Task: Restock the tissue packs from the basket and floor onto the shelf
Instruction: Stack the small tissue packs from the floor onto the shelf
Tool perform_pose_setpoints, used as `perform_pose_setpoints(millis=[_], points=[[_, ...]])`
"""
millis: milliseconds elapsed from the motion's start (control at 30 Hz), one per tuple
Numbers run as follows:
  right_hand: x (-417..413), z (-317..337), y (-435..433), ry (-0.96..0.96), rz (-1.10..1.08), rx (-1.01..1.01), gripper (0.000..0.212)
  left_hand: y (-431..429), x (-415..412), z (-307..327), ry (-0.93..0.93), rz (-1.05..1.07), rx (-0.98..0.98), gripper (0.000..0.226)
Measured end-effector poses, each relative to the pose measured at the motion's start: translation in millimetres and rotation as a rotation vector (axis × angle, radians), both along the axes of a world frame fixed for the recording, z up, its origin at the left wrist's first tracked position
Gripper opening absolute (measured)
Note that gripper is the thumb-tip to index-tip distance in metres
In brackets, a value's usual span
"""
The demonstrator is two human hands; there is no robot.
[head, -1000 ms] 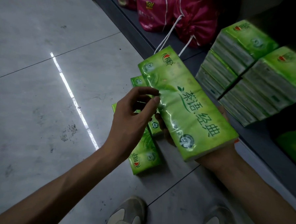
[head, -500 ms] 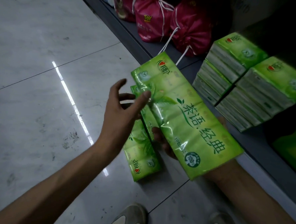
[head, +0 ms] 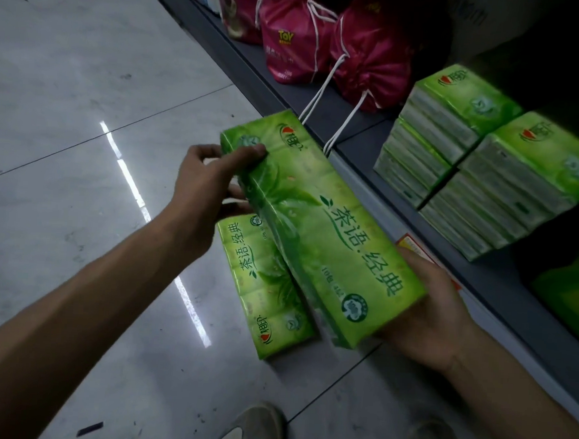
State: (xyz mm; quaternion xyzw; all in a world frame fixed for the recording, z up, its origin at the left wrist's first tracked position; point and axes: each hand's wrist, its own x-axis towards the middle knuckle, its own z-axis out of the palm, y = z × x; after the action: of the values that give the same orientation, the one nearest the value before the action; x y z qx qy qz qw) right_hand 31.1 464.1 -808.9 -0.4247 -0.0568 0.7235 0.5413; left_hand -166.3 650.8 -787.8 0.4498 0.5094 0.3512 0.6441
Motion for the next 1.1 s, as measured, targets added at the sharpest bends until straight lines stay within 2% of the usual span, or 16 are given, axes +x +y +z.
perform_pose_setpoints(millis=[100, 267, 433, 600, 700, 800, 900, 1100], points=[[-1, 2, 1, 0.003, -0.034, -0.025, 0.047, 4, -3, 11, -0.015, 0.067, 0.041, 0.068], [2, -3, 2, -0.039, -0.196, 0.087, 0.052, 5, -12, 18, -0.127, 0.133, 0.032, 0.072], [1, -3, 9, -0.199, -0.289, 0.183, 0.057, -2, -17, 16, -0.212, 0.110, -0.050, 0.030], [-3, 14, 11, -0.399, -0.372, 0.238, 0.060, 4, -41, 7, -0.256, 0.052, -0.118, 0.054], [-1, 26, 14, -0.426, -0.442, 0.276, 0.061, 2, -58, 0, -0.236, -0.114, -0.148, 0.063], [4, 36, 19, -0.417, -0.503, 0.300, 0.063, -5, -68, -9, -0.143, -0.224, -0.171, 0.089], [6, 47, 25, -0.403, -0.537, 0.330, 0.061, -13, -66, -12, -0.173, -0.220, -0.209, 0.058], [7, 65, 29, -0.410, -0.627, 0.337, 0.050, -24, -61, -7, -0.269, -0.234, -0.278, 0.050]])
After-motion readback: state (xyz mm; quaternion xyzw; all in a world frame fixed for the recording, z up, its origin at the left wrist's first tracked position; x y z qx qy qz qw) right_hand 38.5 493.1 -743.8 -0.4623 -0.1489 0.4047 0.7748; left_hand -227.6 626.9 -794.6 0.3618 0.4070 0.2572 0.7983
